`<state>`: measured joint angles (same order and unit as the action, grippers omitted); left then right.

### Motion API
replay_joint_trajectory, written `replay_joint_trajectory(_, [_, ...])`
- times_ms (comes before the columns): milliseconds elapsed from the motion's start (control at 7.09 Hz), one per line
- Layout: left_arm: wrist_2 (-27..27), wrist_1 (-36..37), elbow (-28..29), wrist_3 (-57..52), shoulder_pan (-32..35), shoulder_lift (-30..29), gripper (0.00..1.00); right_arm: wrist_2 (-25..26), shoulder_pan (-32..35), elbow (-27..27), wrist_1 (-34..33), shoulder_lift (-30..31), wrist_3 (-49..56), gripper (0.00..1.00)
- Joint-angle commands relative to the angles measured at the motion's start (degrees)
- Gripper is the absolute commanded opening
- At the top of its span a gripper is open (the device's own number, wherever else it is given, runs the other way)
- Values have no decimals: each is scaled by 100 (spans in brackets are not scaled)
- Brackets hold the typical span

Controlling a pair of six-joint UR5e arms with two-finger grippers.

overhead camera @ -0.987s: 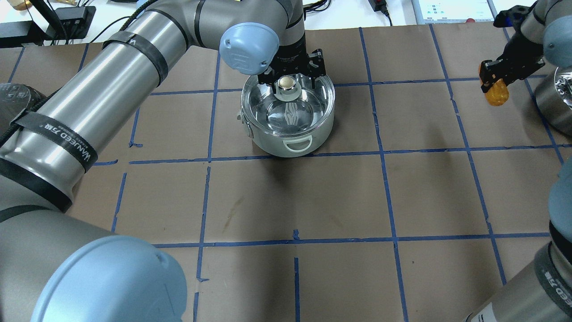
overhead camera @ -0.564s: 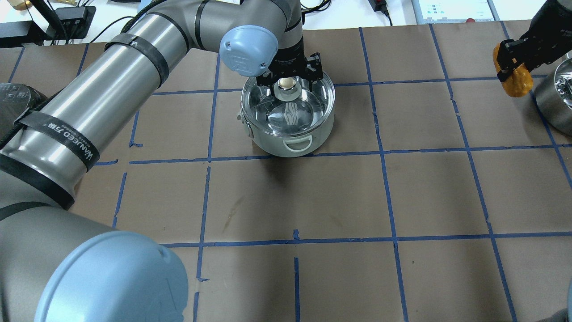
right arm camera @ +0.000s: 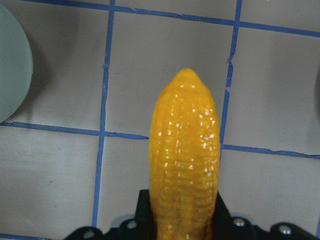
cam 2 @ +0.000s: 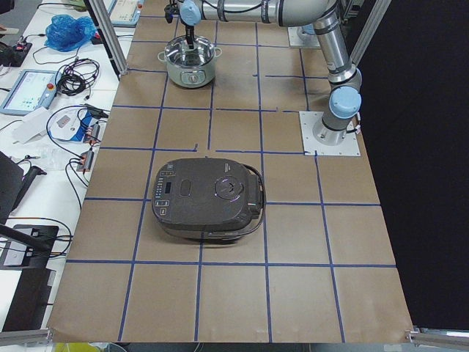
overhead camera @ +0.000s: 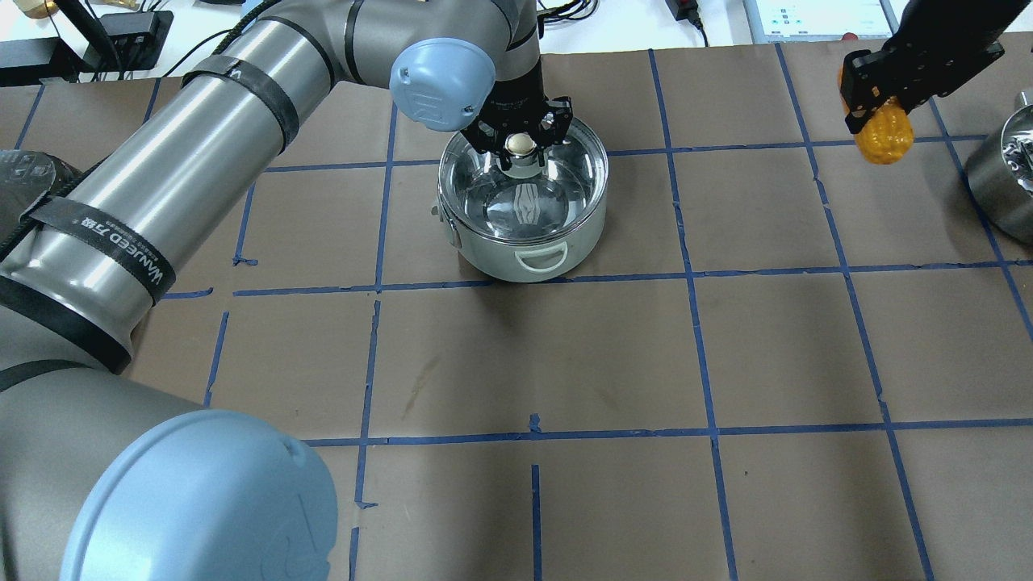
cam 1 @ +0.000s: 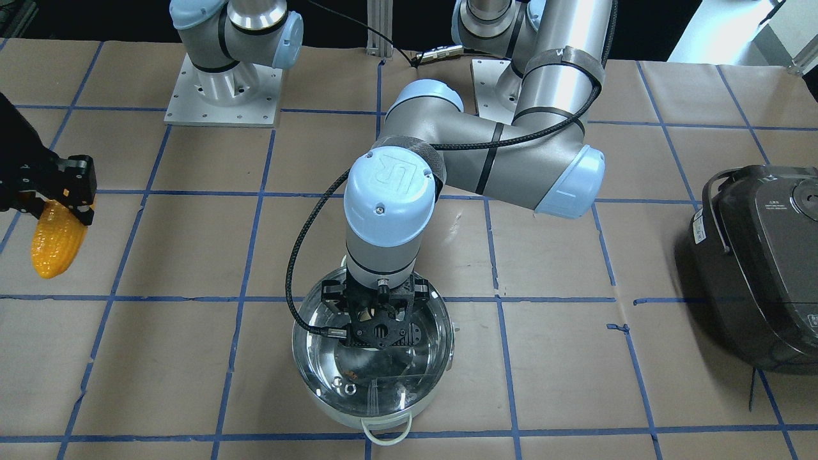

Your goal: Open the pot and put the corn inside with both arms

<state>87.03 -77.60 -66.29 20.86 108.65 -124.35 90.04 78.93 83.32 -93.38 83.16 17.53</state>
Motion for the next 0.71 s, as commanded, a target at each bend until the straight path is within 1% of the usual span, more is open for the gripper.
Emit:
replay_joint_trajectory(0, [6,-45,11,-3,-132,103,1,-22,612,-79,-74,-63,-758,4])
replay_joint_trajectory(141, [6,-132,37,-3,-238,330,0,-170,780,-367,-84,-289,-1082,4])
replay_joint_trajectory(282, [6,-551,98,-11,-334,671,0,-189,973,-857,-6,-675,-1120,4])
replay_joint_trajectory(423, [6,-981,160,-177,-431,962,0,-128,1367,-1210,-22,-1000,-1338,4])
replay_joint_trajectory(564, [24,-1212,186,-492,-615,1165,0,-171,1745,-1413,-101,-1282,-1871,4])
